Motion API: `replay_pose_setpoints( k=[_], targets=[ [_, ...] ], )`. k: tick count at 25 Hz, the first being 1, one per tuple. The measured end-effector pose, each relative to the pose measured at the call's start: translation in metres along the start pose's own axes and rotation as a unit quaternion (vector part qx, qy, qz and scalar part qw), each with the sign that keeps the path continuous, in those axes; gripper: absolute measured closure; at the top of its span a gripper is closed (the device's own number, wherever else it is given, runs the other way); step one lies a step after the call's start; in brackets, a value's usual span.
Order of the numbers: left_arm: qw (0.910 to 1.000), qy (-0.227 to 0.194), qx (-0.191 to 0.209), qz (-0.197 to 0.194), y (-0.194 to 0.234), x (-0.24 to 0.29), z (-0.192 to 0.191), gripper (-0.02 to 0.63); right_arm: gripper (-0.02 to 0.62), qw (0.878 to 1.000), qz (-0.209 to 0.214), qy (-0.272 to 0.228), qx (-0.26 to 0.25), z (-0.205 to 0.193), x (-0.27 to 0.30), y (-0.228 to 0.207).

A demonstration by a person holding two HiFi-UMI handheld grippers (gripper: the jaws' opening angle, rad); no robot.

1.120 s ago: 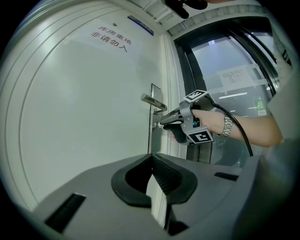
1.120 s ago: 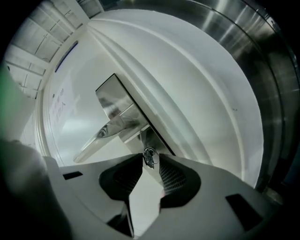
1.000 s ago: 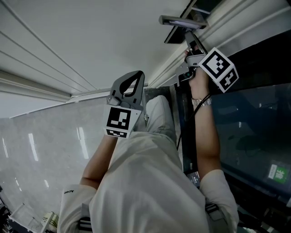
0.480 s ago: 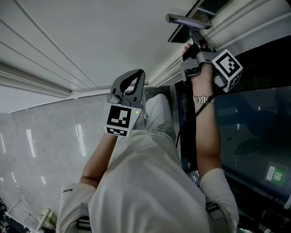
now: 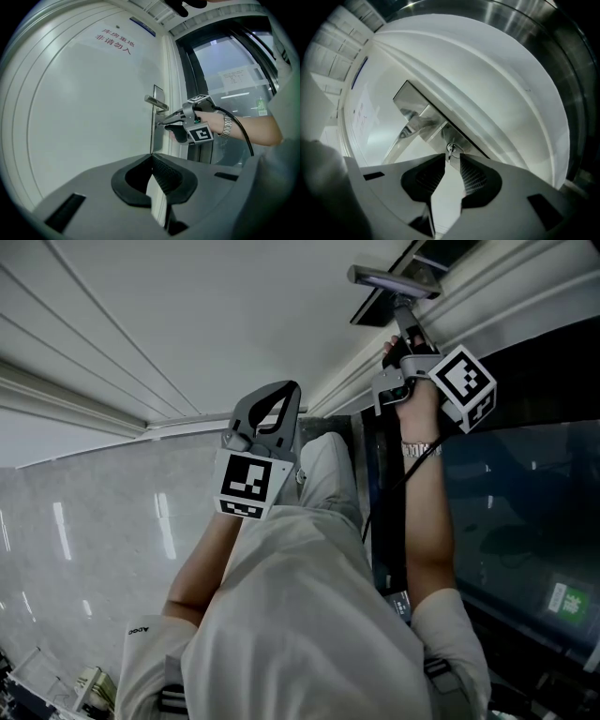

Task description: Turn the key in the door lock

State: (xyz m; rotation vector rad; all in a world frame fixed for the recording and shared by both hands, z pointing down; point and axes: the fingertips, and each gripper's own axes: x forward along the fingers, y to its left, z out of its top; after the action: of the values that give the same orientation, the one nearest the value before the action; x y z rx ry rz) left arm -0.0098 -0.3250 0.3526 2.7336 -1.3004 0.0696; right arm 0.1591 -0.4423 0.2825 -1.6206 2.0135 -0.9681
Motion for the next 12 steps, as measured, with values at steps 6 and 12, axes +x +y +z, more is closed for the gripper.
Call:
replay_pose_setpoints(
  k=[6,12],
  targets=[
    [1.0000,-0.001,0.003,-0.008,-0.005,-0.001,0.001,0.597,0.462,0.971,-0.041,0.018,-0.234,-0.004,-0.010,0.006],
    [0.9999,-0.004,0.003,-0.015,-0.009,0.003,0.002,0.597,0.462,0.844,-0.096,0.029,-0.528,-0.004,-0.012,0.013]
  ],
)
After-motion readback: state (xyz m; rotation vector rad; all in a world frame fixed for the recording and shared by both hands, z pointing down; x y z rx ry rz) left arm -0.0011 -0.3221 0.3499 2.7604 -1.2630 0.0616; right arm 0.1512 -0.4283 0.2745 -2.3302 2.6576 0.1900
